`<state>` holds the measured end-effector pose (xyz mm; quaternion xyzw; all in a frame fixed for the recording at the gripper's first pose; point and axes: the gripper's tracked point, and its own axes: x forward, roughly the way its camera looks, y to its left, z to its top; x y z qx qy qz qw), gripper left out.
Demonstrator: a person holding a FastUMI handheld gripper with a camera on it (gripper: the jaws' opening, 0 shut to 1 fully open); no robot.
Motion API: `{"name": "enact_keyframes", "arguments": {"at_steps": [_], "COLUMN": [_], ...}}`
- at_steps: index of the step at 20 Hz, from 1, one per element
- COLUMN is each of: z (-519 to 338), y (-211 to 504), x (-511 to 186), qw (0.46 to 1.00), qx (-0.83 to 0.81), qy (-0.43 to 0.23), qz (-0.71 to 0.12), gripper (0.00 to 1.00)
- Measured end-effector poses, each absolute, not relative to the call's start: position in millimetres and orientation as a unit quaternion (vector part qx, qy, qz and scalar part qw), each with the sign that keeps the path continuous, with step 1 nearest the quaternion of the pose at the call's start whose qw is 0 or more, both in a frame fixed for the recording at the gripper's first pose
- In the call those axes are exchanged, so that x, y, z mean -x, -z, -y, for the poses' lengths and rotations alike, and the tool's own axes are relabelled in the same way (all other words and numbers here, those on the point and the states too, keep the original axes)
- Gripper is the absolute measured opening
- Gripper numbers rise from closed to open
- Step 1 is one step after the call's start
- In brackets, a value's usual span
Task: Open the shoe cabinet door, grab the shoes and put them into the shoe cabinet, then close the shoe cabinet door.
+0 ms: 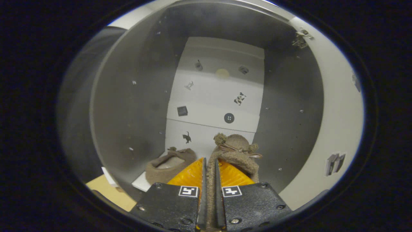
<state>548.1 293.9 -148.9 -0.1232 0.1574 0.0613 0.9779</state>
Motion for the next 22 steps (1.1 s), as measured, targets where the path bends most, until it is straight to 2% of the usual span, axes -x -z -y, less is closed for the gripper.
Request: {"name": "enact_keyframes", "arguments": {"at_steps": [7,10,12,15,16,20,22], "z": [-281.0,-286.6,-300.9,-297.1,-299.7,-297.9,-303.4], "y": [202.2,230.7,236.7,237.9,235.9,218.3,216.3], "x": [-614.5,-617.3,-623.9,-630.6,-630.0,-625.1,-617.7], "qw": [0.954,0.959,0.967,0.977,0.977,0.981,0.980], "qx": [0.233,0.164,0.106,0.033,-0.003,-0.043,-0.041], "qy": [-0.038,-0.053,-0.067,-0.034,-0.036,-0.051,-0.061], "qz": [-0.183,-0.224,-0.222,-0.209,-0.208,-0.181,-0.183], "gripper": [0.14,0.14,0.14,0.15,0.21,0.28,0.48]}}
